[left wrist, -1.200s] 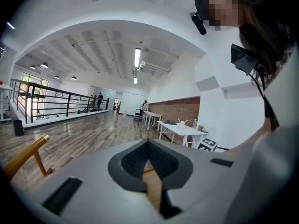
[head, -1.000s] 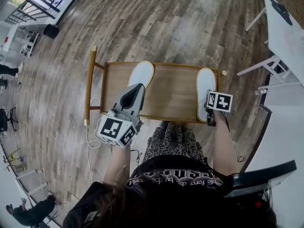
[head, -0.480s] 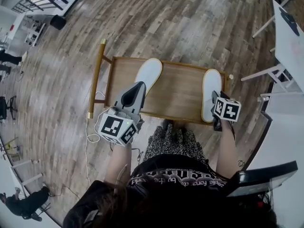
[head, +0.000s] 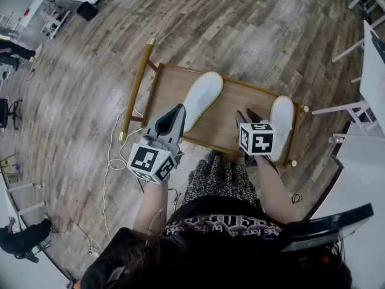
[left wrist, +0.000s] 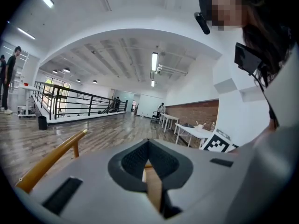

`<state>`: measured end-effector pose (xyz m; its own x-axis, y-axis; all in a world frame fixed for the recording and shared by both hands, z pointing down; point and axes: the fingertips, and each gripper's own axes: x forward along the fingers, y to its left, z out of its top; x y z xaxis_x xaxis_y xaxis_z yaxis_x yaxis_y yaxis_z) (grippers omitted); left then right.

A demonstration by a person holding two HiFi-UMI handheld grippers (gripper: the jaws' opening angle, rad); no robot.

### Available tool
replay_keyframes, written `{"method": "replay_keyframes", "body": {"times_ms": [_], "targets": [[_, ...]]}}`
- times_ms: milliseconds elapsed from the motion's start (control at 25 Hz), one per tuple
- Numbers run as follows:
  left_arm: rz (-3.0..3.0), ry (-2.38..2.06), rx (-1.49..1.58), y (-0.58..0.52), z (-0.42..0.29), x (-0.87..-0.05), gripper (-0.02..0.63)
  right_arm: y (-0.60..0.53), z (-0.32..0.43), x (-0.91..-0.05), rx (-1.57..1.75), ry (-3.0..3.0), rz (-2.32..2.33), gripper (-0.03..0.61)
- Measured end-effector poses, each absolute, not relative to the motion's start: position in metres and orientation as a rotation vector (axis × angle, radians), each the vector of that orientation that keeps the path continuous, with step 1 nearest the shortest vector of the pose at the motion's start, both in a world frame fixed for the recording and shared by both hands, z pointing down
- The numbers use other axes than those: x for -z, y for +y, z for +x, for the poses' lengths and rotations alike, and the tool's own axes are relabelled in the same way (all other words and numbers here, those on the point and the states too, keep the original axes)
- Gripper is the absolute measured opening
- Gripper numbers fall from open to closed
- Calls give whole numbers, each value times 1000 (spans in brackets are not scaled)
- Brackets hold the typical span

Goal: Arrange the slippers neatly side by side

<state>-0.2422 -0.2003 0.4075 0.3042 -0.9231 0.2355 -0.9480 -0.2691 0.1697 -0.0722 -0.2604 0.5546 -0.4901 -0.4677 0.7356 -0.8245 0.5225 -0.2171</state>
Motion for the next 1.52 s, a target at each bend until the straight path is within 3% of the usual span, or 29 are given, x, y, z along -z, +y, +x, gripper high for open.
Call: {"method": "replay_keyframes", "body": {"times_ms": [160, 400, 520, 840, 1080, 1280, 1520], "targets": [[2300, -1630, -270, -212, -245, -456, 2, -252, -115, -551, -735, -2205, 959, 143], [2289, -1423, -540, -241, -233, -540, 9, -250, -86, -544, -763, -2172, 1022, 143], [2229, -1335, -651, -253, -230, -572, 161, -251, -58, -542, -751, -2129, 1092, 143], [2099, -1167, -828, -265, -218, -625, 206, -249, -12, -548, -752, -2059, 1209, 141], [2047, -1138, -826, -271, -210, -634, 204, -248, 1, -544, -767, -2065, 1263, 138], [2065, -1115, -939, -270, -205, -638, 24, -250, 19, -536, -758, -2067, 1336, 117], [2007, -1139, -786, -269, -198, -626, 17, -245, 36, -533, -767, -2060, 1383, 112]]}}
